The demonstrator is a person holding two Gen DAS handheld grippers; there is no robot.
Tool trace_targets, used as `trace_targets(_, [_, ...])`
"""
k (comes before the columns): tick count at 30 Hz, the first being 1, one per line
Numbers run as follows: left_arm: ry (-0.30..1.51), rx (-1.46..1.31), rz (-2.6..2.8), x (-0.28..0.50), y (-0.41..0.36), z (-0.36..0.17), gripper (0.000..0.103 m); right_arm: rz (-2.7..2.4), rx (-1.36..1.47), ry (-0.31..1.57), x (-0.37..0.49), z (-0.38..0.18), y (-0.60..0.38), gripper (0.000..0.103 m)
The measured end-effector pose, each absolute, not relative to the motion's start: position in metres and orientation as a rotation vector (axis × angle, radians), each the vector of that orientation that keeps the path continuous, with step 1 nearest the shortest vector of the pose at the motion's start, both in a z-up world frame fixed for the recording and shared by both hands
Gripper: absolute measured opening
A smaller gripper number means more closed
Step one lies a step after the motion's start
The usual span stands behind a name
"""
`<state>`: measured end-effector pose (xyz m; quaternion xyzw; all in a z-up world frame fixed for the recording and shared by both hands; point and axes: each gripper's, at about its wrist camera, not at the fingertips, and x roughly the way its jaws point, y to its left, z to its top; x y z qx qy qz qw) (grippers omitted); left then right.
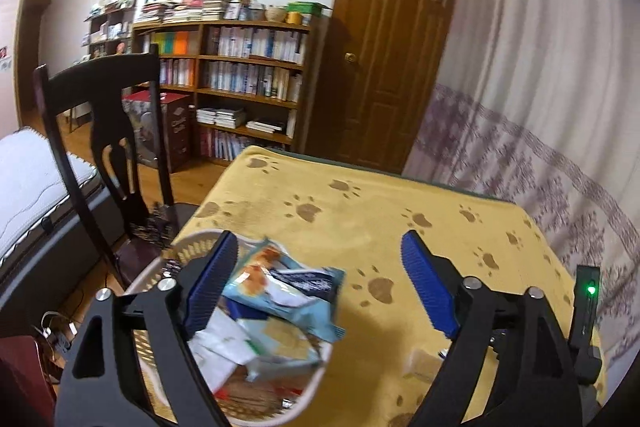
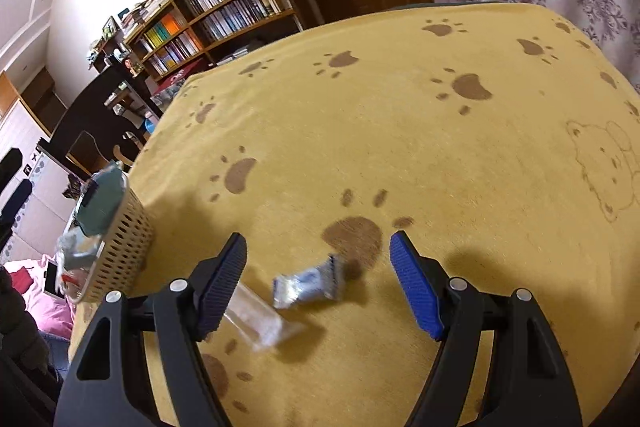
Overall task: Organize snacks
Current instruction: 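Move right gripper to the small silver-blue candy and close on it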
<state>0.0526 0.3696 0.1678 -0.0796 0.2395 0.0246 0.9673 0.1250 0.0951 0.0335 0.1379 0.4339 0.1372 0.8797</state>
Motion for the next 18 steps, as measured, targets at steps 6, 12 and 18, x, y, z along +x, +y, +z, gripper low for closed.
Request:
trace_targets(6, [0.501, -0.095, 0.005, 0.052, 0.341, 0.162, 0.092, 0.279, 0.221, 0.927, 0.120, 0.022, 0.100, 0.074])
trace_targets(12, [0.513, -0.067, -0.015, 0.053, 0.331, 0.158, 0.094, 0.253, 0.046, 0.956, 0.118, 0.010, 0.120, 0.074])
trace_targets(18, [0.520, -0.065, -0.016, 0.054, 0.330, 0.156, 0.094, 0.255, -0.076, 0.927, 0.115, 0.008, 0.135, 0.074])
